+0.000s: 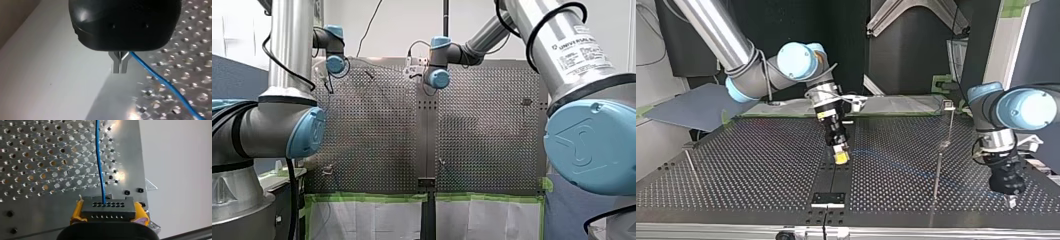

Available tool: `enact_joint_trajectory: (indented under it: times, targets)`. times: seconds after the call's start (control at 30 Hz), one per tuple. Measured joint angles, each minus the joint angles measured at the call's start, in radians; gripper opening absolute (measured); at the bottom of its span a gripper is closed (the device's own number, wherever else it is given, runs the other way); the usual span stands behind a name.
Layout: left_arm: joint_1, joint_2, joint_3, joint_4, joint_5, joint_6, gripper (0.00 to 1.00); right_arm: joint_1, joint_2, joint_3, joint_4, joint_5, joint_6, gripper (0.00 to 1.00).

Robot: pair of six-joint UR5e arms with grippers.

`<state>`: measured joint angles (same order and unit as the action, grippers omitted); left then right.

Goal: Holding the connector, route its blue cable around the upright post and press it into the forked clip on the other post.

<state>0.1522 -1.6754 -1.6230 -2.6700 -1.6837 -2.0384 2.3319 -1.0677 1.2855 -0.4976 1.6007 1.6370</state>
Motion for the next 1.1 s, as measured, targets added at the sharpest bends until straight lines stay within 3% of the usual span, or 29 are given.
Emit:
enact_joint_trajectory:
  times: [0.4, 0.87, 1.1]
  targets:
    - [-0.014, -0.023, -0.061, 0.058, 0.082, -0.007, 0.08, -0.017, 0.012, -0.001, 0.006, 0.005, 0.0, 0.0]
    - [-0.061, -0.092, -0.065, 0.032, 0.082, 0.023, 0.08, -0.034, 0.047, -0.001, 0.046, 0.022, -0.006, 0.0]
    - [-0.077, -0.104, -0.067, 0.029, 0.076, 0.006, 0.08, -0.043, 0.089, 0.001, 0.086, 0.026, -0.007, 0.0]
